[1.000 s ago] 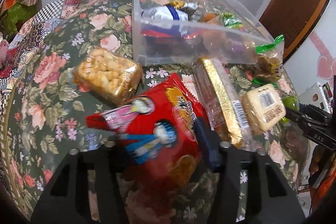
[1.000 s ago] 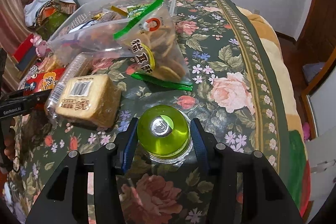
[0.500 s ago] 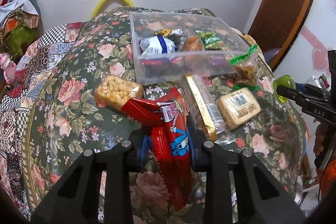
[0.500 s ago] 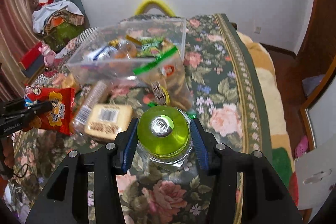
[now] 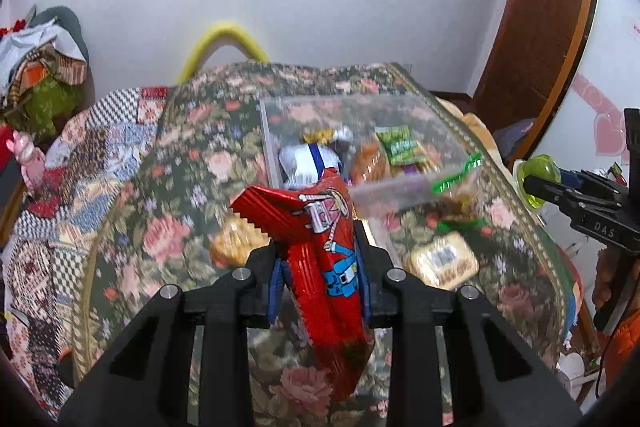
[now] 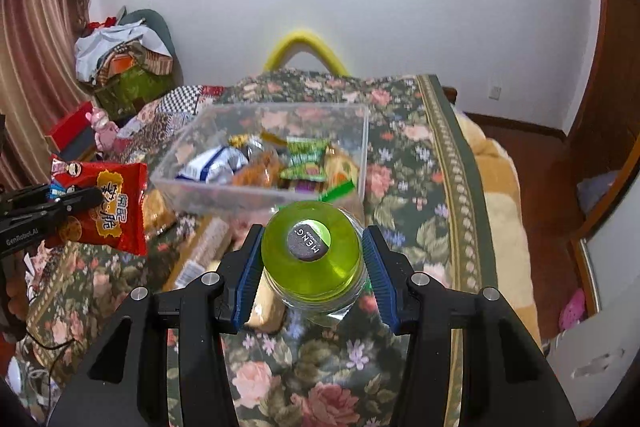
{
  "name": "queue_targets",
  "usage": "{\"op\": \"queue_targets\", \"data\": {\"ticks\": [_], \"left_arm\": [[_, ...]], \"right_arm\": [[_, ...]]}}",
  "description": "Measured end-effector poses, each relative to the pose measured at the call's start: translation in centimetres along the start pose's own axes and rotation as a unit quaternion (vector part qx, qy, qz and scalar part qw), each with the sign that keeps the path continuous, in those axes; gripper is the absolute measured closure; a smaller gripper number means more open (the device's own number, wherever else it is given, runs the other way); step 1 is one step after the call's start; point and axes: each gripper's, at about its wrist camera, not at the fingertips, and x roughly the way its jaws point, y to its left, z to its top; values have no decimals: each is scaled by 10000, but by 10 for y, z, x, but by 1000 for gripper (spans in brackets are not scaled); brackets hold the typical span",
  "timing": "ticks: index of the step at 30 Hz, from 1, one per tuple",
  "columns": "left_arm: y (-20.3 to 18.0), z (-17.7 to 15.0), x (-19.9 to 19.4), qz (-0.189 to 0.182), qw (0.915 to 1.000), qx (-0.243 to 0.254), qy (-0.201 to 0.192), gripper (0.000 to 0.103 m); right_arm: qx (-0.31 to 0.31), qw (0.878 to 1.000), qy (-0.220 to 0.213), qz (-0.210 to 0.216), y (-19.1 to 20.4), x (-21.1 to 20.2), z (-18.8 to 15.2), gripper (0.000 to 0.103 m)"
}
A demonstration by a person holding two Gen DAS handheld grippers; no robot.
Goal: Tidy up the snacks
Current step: 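Carry the red bag into the box with left tool while right drops jelly cup in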
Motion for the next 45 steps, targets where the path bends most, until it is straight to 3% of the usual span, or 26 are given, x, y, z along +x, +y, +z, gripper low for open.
{"op": "queue_targets", "data": {"ticks": [5, 16, 35, 45], "left_arm": [[-2, 24, -2, 84, 9996, 54, -275, 74], [2, 61, 23, 102, 9988, -12, -472, 74], [20, 97, 122, 45, 9995, -300, -6, 74], [26, 100, 163, 25, 9988, -437, 213, 73]], "right_arm": [[19, 9998, -178, 27, 2, 2, 17, 57], [32, 9995, -271, 185, 9, 28, 46, 57], [-64, 9994, 347, 33, 28, 115, 88, 57], [-22, 9969, 780, 39, 32, 159, 92, 57]]}}
